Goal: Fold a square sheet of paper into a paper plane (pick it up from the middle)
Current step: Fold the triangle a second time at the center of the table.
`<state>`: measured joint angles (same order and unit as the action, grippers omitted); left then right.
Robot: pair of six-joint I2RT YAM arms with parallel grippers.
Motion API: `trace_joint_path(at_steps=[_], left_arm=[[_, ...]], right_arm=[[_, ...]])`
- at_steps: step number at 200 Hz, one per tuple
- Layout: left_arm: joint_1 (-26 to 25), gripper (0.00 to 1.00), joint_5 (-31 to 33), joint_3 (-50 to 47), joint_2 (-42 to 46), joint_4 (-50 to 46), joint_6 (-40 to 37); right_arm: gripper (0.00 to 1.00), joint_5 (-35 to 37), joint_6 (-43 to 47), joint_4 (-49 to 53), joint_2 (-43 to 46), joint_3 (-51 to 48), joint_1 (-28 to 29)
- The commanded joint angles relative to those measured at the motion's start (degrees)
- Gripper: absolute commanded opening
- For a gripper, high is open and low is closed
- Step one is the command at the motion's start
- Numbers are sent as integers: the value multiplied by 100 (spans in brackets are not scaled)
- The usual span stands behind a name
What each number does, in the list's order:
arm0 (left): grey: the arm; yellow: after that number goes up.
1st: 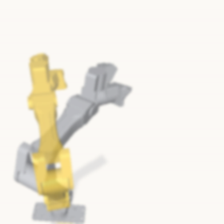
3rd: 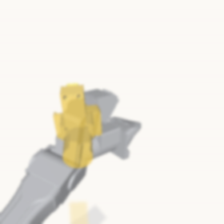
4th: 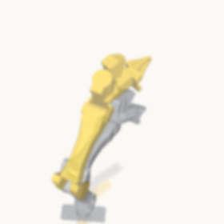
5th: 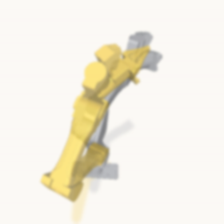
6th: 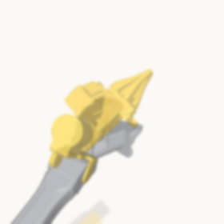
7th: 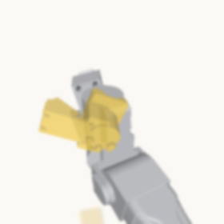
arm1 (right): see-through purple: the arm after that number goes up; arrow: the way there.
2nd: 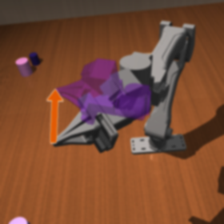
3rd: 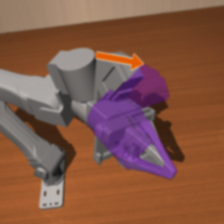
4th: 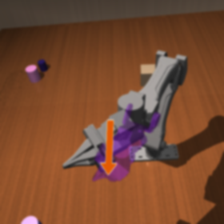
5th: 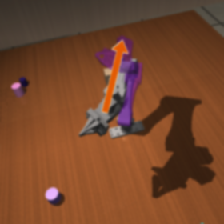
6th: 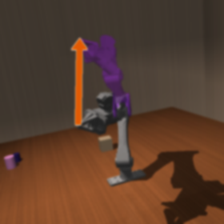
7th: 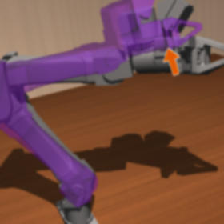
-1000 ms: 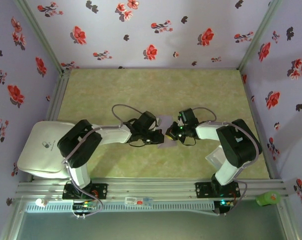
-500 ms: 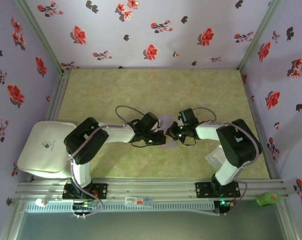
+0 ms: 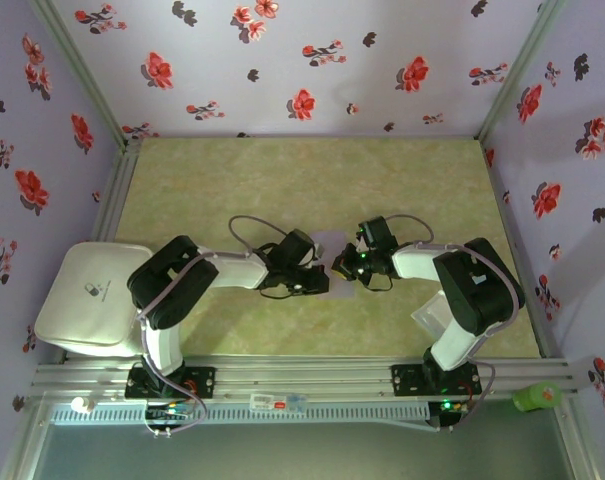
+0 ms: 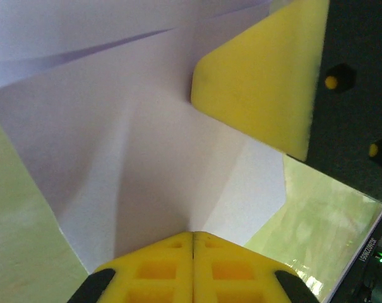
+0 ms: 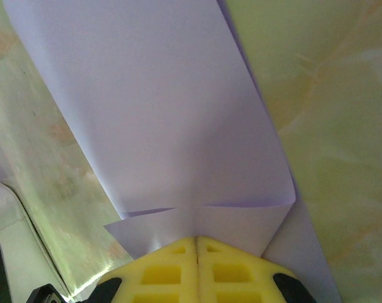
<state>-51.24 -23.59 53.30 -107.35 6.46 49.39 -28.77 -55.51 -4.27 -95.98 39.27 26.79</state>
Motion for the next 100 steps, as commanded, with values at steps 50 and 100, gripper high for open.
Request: trace_joint_path(at_steps=[50,100], left_arm=[[-121,10,-128,-511,429,-198,-43],[-123,9,-187,-656,573,-492,-94]], right_arm=[[0,469,121,752,-151,-225,-33],[0,469,115,750,-151,-226,-42]])
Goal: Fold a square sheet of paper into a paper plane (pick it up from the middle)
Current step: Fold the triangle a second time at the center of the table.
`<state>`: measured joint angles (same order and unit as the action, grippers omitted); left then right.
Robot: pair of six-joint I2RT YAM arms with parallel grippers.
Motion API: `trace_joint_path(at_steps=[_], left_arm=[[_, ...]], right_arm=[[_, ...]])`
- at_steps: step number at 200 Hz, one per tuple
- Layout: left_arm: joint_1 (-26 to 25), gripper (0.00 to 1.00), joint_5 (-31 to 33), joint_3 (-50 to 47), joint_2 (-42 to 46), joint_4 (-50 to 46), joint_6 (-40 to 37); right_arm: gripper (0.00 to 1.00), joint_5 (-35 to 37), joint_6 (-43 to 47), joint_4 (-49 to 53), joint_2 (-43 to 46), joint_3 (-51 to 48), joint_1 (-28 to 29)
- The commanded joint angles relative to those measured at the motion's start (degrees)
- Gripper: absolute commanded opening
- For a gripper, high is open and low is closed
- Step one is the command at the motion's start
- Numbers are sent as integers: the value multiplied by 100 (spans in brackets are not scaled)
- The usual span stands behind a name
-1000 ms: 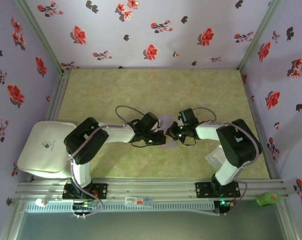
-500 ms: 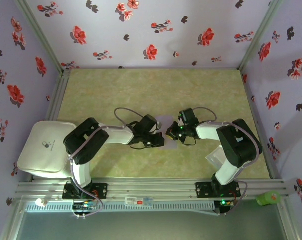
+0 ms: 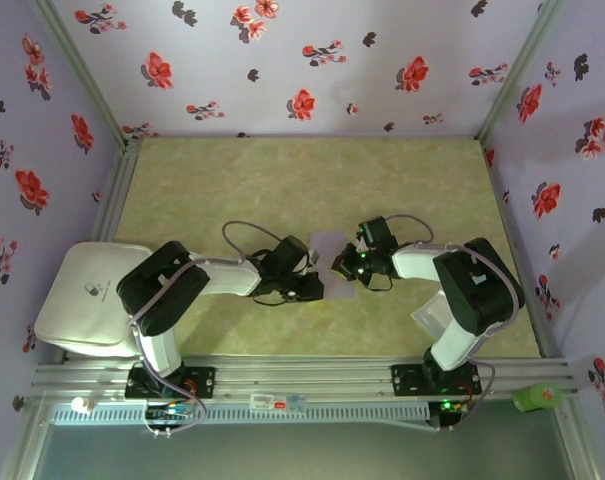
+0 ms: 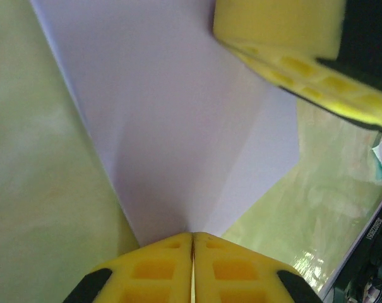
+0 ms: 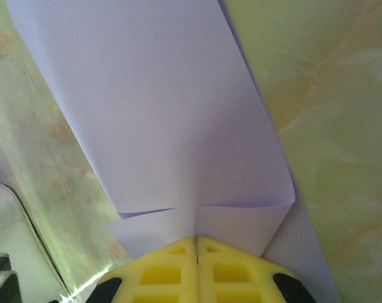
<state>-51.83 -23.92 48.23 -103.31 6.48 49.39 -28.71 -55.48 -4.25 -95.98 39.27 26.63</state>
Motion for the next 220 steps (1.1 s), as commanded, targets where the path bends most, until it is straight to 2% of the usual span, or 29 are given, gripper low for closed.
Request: trace_joint_path(at_steps=[1,40,75,97,157,188,220], left_arm=[[-64,9,-151,-152,174,-496,-91],[-64,9,-147,-201,538,-535,-180],[47,9,-29,-271,1008,79,-91],[251,7,-199,-129,674,549,123],[261,5,-427,617,-378,506,157],[261,4,-381,645,-701,241,49],[209,0,-69,367,-802,-29,60]], right_arm=[[0,458,115,744,-146,-226,-27],[0,437,107,754,-120,-214,-27],[0,443,93,748,-87,-212,-26],[0,428,74,716,-106,-202,-26],[0,392,73,677,-123,-208,-26],[0,328,46,618,-140,-204,-26],[0,293,46,602,-92,-184,-26]])
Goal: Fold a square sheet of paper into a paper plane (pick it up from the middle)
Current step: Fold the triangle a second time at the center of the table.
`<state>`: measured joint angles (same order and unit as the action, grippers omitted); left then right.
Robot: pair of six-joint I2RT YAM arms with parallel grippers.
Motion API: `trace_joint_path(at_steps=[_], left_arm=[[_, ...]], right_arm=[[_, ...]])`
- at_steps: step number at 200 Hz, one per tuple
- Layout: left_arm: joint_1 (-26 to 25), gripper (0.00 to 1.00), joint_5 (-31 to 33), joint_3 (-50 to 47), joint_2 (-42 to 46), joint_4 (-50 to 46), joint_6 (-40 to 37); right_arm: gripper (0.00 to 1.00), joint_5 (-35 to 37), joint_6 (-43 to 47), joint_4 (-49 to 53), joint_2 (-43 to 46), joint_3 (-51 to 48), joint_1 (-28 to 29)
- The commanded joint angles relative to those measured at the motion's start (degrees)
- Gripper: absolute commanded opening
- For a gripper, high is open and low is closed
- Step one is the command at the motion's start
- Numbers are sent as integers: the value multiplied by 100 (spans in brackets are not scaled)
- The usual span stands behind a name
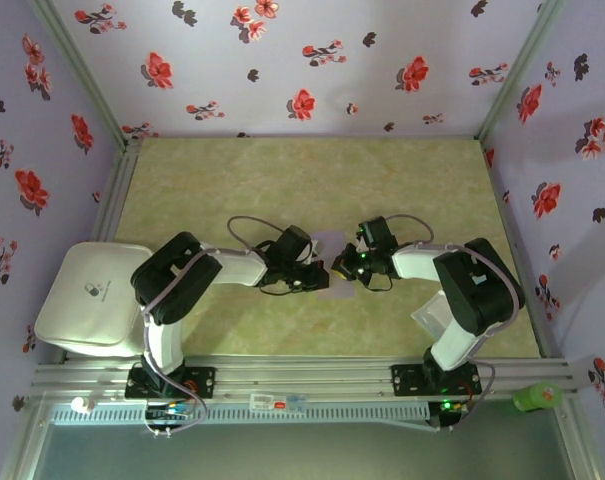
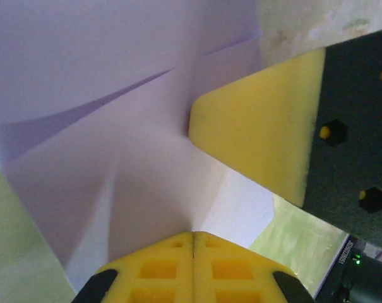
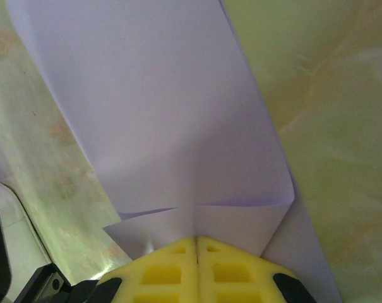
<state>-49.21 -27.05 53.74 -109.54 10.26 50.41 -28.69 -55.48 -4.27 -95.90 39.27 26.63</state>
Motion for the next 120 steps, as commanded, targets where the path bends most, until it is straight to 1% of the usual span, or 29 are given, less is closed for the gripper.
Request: trace_joint_path(at_steps=[1,33,53,68,86,95,109,120], left_arm=[[-58,0,252,-190,-181,-413,-50],[-146,0,288,-414,-182,-360,-40],[-158,0,292,-405,-161,-358,-58],[-159,0,297,-369,-150,-366,-82],[-161,0,298,-317,-142,-414,-108],[-159,0,297,-298,-147,-432,-111],[-160,0,290,-285,-179,-441,-119],[-159,0,290,-276,-180,-491,-157]], right_arm=[[0,288,46,595,-98,-183,-26],[0,98,82,507,161,-78,-26],[0,67,157,502,484,-45,-27],[0,-103,230,392,606,-40,-26],[0,-494,224,99,469,-19,12],[0,-556,195,58,363,-3,34],[0,-508,254,194,183,32,35],[0,-238,386,587,30,105,11]])
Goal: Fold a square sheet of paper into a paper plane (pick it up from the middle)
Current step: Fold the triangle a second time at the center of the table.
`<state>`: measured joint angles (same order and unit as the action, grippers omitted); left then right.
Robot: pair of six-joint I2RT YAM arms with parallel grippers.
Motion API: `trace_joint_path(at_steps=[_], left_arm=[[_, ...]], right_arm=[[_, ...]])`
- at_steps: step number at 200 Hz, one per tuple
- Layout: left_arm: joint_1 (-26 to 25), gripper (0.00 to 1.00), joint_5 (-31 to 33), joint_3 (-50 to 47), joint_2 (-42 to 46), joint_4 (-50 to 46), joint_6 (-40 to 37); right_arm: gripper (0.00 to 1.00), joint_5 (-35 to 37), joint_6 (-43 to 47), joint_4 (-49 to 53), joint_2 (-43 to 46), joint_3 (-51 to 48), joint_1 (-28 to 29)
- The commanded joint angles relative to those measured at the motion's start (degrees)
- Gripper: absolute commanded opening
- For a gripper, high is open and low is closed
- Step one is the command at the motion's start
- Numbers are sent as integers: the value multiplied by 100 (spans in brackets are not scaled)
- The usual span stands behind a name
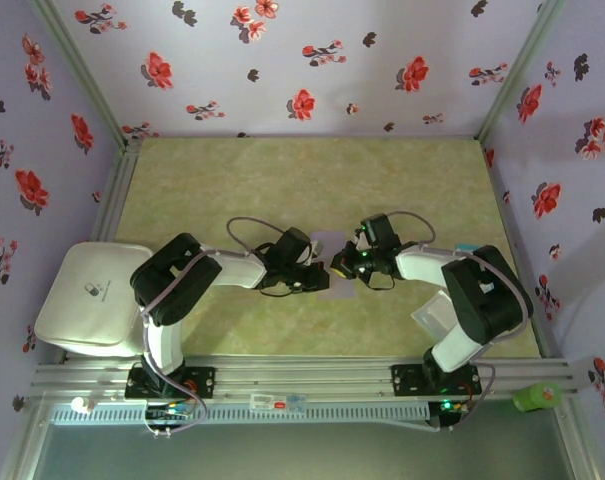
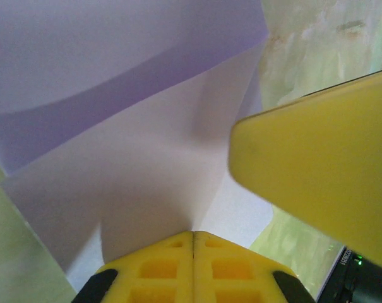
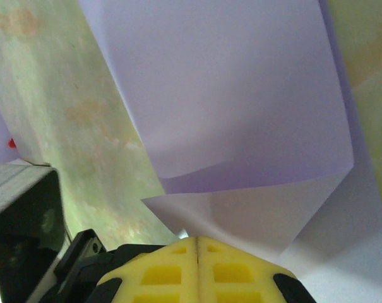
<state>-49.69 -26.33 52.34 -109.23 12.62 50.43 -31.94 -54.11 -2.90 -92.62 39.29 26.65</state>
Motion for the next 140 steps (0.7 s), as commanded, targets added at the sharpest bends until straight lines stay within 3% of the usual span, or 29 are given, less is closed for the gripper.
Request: trace_joint_path(at_steps=[1,23,45,86,140], left_arm=[[-111,0,217,-132,-212,-731,-162],[-111,0,216,-124,-179,-831,-223],[-113,0,216,-145,-177,-870,-262],[-102,0,216,-75,-245,-1051,-420],[-107,0,182,-144,-249,-973,-400]], right_arm=[[0,107,268,479,-312,108,3],[0,631,704,1192,-568,201,-319],[0,163,753,700,-674,20,-826],[0,384,1059,1261,-673,471,-937],[0,495,814,881,-722,517,-1290]])
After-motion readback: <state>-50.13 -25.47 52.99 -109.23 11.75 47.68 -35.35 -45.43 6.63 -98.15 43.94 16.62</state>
